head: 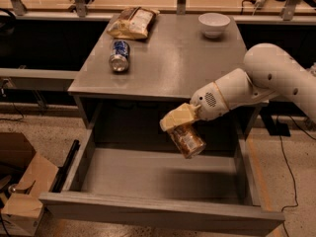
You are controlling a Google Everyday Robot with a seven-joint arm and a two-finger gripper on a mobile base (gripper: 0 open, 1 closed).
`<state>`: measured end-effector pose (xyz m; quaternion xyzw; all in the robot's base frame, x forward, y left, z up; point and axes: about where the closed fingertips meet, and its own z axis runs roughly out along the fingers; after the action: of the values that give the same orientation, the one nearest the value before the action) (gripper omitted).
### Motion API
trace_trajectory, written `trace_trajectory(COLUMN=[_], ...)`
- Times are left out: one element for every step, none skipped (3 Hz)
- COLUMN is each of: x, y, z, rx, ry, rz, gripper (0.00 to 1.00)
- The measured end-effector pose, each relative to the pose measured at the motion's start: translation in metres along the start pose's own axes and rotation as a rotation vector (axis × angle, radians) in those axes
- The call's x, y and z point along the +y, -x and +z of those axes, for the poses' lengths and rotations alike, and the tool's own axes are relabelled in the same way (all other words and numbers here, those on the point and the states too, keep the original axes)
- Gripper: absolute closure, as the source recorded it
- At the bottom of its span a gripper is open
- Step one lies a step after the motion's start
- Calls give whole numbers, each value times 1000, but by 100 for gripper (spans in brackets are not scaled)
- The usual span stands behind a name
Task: Pick orange can from top drawer and place on counter
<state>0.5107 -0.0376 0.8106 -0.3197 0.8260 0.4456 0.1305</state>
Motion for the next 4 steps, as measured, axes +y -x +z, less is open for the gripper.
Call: trace_trajectory(x=[0,-2,3,6], y=[0,7,30,64], z=[0,-3,-23,-50], rx=[0,-16,-32,-44], ry=[0,-37,-123,-213], rz=[-1,-4,-65,-142], gripper=[100,100,100,100])
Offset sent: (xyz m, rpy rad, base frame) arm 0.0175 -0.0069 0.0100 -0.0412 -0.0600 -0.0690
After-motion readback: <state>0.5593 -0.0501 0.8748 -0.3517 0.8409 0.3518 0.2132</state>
